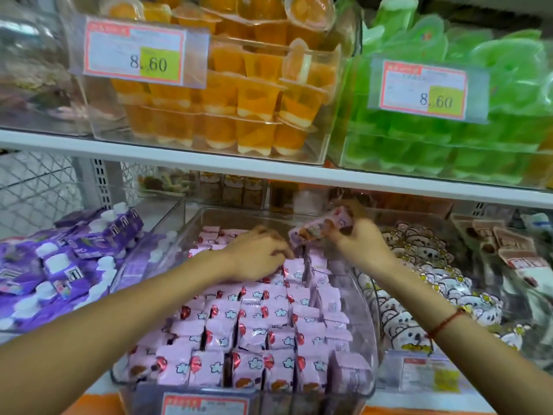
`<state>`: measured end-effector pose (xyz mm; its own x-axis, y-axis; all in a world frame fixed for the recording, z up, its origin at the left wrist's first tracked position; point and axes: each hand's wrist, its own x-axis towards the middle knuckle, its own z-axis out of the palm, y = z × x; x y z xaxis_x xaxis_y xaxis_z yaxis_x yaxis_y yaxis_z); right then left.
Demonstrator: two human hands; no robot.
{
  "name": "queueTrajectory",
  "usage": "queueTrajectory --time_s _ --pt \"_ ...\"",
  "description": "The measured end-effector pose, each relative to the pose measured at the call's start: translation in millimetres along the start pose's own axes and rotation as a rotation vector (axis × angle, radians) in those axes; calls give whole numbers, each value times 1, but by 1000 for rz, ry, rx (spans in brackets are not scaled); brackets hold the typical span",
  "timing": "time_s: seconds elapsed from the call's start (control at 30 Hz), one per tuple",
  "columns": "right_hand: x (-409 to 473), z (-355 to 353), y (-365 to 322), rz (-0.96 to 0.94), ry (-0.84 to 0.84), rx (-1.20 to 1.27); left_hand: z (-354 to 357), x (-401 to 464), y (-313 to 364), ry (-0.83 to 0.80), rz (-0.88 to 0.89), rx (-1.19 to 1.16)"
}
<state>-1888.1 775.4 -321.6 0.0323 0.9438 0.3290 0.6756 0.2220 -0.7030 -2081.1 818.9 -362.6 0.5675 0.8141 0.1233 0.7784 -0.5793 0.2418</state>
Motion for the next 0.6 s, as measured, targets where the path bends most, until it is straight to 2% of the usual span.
queueTrajectory --time_s 0.13,0.27,0.33,0.43,0.6 --pt "16 5 -4 -118 -192 -238 0 -7 -5 -7 2 -114" --pt "30 16 -6 -141 -331 -326 -1 -9 -3 185 -82 -226" --pt "33 24 -4 -188 -320 -342 -2 -9 0 254 -139 -204" --pt "36 33 0 -227 -355 -457 2 -11 5 272 -160 -131" --pt "38 27 2 -197 -642 -480 12 -13 8 211 -115 10"
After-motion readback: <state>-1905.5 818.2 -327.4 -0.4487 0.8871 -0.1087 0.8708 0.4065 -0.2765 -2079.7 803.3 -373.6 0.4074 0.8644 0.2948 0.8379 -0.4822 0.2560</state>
